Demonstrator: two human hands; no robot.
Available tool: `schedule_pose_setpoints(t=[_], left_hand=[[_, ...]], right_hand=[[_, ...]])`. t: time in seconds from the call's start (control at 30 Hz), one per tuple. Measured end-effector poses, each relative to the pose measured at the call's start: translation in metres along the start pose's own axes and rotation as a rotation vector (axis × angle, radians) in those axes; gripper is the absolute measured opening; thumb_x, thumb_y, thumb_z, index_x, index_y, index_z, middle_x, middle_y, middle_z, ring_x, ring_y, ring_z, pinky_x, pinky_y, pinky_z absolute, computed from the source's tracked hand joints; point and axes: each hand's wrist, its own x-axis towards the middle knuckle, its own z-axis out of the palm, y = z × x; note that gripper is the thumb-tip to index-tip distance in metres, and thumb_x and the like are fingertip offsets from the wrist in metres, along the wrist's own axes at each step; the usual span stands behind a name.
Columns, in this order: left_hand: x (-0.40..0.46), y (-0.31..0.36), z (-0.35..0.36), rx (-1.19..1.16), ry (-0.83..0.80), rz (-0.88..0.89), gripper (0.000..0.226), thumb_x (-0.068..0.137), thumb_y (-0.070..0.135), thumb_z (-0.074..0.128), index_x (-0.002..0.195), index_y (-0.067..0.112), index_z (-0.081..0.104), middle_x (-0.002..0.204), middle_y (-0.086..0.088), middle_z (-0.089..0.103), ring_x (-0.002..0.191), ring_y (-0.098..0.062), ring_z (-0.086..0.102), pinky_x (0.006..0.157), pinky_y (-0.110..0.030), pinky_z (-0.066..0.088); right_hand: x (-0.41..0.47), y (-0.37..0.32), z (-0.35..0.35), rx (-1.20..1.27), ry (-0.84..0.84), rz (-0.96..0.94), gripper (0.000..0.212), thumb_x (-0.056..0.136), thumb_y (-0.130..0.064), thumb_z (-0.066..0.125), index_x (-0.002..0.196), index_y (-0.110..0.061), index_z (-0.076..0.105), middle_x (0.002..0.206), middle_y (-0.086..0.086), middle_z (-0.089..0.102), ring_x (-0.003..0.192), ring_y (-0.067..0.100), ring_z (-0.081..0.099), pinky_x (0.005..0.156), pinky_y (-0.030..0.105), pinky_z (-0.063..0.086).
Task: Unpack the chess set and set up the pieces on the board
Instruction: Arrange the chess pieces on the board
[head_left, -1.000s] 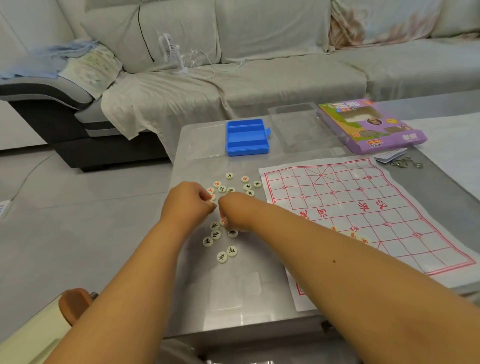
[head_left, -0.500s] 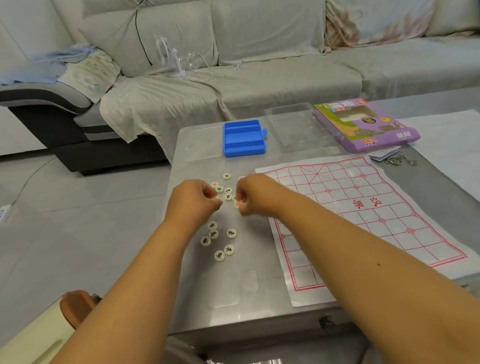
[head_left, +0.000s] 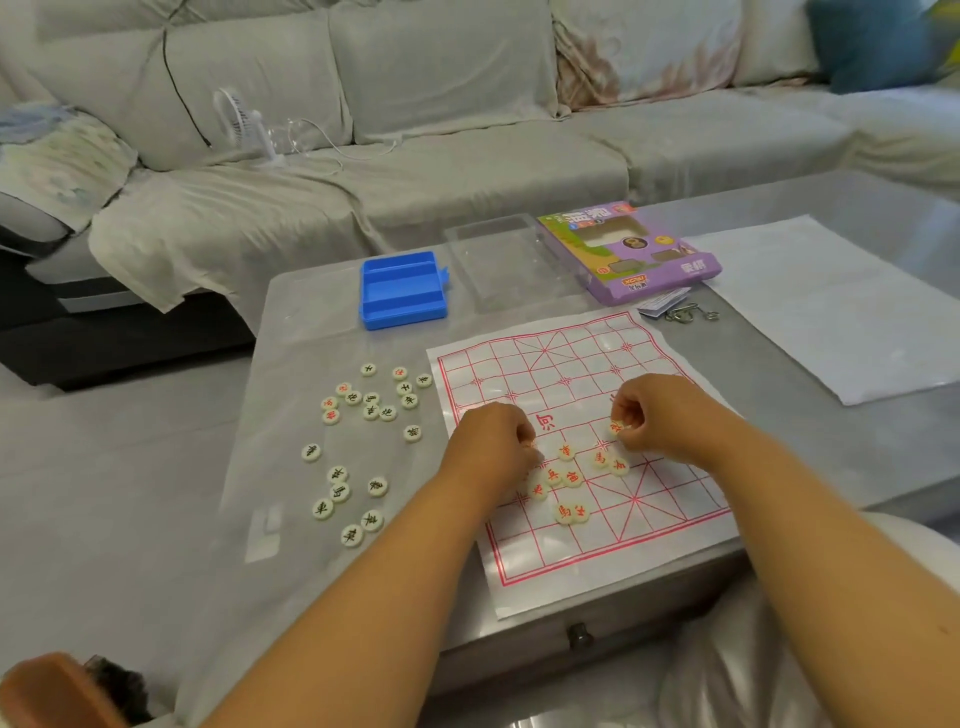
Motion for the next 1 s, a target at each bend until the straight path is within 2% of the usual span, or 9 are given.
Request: schedule_pose_setpoints(t=[0.17, 0.3, 0.37, 0.47, 0.6, 0.7, 0.83, 0.93, 1.0], left_hand=[[-0.002, 0.001, 0.004, -0.023, -0.045, 0.049, 0.022, 0.092, 0.029, 0.058, 0.099, 0.013, 0.072, 0.098, -0.002, 0.07, 0.085, -0.014, 0.061, 0.07, -0.022, 0.042], [-0.005, -0.019, -0.015, 0.0, 0.072, 0.017, 0.022, 0.093, 0.03, 0.057, 0.099, 0.015, 0.072, 0.097, 0.002, 0.07, 0.086, -0.012, 0.061, 0.074, -0.024, 0.045], [-0.007, -0.036, -0.03, 0.006, 0.143, -0.052, 0.017, 0.092, 0.028, 0.059, 0.096, 0.017, 0.072, 0.093, 0.002, 0.07, 0.082, -0.012, 0.061, 0.073, -0.025, 0.047], [-0.008, -0.069, -0.057, 0.039, 0.235, -0.196, 0.012, 0.089, 0.023, 0.061, 0.091, 0.018, 0.071, 0.09, 0.002, 0.069, 0.079, -0.013, 0.059, 0.07, -0.026, 0.047], [-0.008, -0.115, -0.088, 0.052, 0.379, -0.351, 0.012, 0.085, 0.025, 0.067, 0.093, 0.016, 0.069, 0.094, -0.001, 0.067, 0.089, -0.021, 0.06, 0.069, -0.025, 0.04], [0.0, -0.137, -0.096, 0.086, 0.362, -0.409, 0.032, 0.083, 0.03, 0.069, 0.108, 0.011, 0.064, 0.103, -0.007, 0.065, 0.098, -0.025, 0.059, 0.074, -0.028, 0.041], [0.019, -0.148, -0.094, 0.206, 0.324, -0.44, 0.047, 0.081, 0.044, 0.068, 0.11, 0.008, 0.059, 0.108, -0.01, 0.06, 0.098, -0.03, 0.057, 0.07, -0.031, 0.041], [0.032, -0.154, -0.094, 0.267, 0.318, -0.456, 0.044, 0.081, 0.047, 0.067, 0.103, 0.01, 0.06, 0.106, -0.01, 0.059, 0.093, -0.031, 0.058, 0.068, -0.032, 0.043], [0.039, -0.159, -0.096, 0.271, 0.305, -0.444, 0.036, 0.084, 0.042, 0.066, 0.1, 0.009, 0.062, 0.102, -0.011, 0.061, 0.089, -0.031, 0.059, 0.068, -0.032, 0.044]], right_hand=[[0.001, 0.007, 0.0, -0.006, -0.06, -0.005, 0.019, 0.084, -0.024, 0.068, 0.103, -0.022, 0.067, 0.098, -0.005, 0.065, 0.089, 0.01, 0.059, 0.079, 0.019, 0.048], [0.005, -0.012, -0.009, 0.016, 0.077, -0.023, 0.021, 0.089, -0.025, 0.062, 0.11, -0.02, 0.066, 0.104, -0.002, 0.066, 0.088, 0.009, 0.057, 0.078, 0.02, 0.045], [0.012, -0.036, -0.008, 0.037, 0.11, -0.087, 0.021, 0.09, -0.026, 0.061, 0.11, -0.02, 0.066, 0.103, -0.002, 0.067, 0.086, 0.009, 0.057, 0.076, 0.019, 0.045], [0.029, -0.082, 0.004, 0.063, 0.04, -0.178, 0.024, 0.09, -0.027, 0.06, 0.113, -0.02, 0.065, 0.106, -0.001, 0.066, 0.091, 0.011, 0.058, 0.084, 0.023, 0.048], [0.06, -0.136, 0.026, 0.045, 0.048, -0.286, 0.023, 0.091, -0.028, 0.059, 0.112, -0.019, 0.065, 0.109, -0.001, 0.065, 0.09, 0.011, 0.056, 0.083, 0.023, 0.046], [0.089, -0.163, 0.039, 0.023, 0.084, -0.298, 0.023, 0.091, -0.024, 0.057, 0.112, -0.018, 0.064, 0.108, 0.003, 0.065, 0.093, 0.016, 0.058, 0.084, 0.028, 0.048], [0.127, -0.185, 0.05, -0.034, 0.112, -0.283, 0.026, 0.09, -0.023, 0.057, 0.115, -0.018, 0.062, 0.112, 0.005, 0.063, 0.102, 0.023, 0.057, 0.088, 0.033, 0.047], [0.147, -0.197, 0.057, -0.101, 0.102, -0.284, 0.032, 0.089, -0.023, 0.06, 0.121, -0.018, 0.058, 0.117, 0.006, 0.061, 0.108, 0.024, 0.055, 0.089, 0.033, 0.045], [0.156, -0.204, 0.057, -0.196, 0.006, -0.275, 0.039, 0.087, -0.023, 0.064, 0.125, -0.017, 0.055, 0.122, 0.007, 0.058, 0.111, 0.025, 0.054, 0.091, 0.033, 0.046]])
